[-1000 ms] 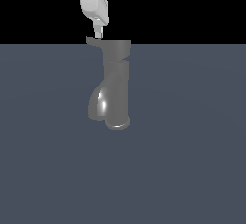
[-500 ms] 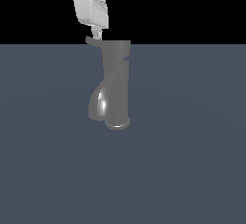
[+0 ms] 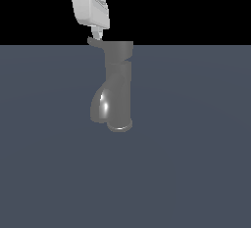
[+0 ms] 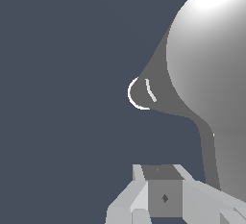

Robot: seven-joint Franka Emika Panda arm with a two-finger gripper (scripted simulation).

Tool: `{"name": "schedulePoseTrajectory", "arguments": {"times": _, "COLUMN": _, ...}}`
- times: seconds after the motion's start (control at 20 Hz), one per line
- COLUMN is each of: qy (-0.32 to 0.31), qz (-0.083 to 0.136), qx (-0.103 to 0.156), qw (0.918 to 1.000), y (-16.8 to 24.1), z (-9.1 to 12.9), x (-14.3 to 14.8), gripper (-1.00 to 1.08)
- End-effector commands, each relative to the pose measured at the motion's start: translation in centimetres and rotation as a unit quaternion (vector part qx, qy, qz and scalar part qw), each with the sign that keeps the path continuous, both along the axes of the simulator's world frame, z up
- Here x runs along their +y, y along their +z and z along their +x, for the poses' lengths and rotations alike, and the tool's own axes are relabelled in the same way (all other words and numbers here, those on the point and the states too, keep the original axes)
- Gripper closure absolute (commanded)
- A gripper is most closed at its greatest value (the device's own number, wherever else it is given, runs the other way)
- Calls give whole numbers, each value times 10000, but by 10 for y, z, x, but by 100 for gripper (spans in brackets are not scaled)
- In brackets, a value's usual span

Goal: Turn on the faucet by rotating a designated handle.

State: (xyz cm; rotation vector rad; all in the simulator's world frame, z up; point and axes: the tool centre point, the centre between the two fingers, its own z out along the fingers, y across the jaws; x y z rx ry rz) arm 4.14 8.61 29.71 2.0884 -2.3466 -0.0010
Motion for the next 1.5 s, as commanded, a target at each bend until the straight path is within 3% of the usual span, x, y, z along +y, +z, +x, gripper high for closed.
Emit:
{"name": "schedulePoseTrajectory", "arguments": {"times": 0.0, "qy": 2, "qz": 0, "qx": -1, "qw": 10000, "y": 0, "z": -6, "x": 3, "gripper": 108}}
{"name": "schedulePoseTrajectory", "arguments": {"times": 0.85, "qy": -3, "qz": -1, "qx": -3, "qw": 10000, "y": 0, "z": -50, "x": 20, "gripper": 108}}
{"name": "schedulePoseTrajectory", "arguments": {"times": 0.95, "qy": -10, "qz": -13, "qx": -38, "qw": 10000, "y": 0, "z": -44, "x": 19, "gripper": 108}}
{"name": "schedulePoseTrajectory", "arguments": {"times": 1.45, "qy": -7, "qz": -8, "qx": -24, "qw": 10000, "y": 0, "z": -70, "x": 10, "gripper": 108}}
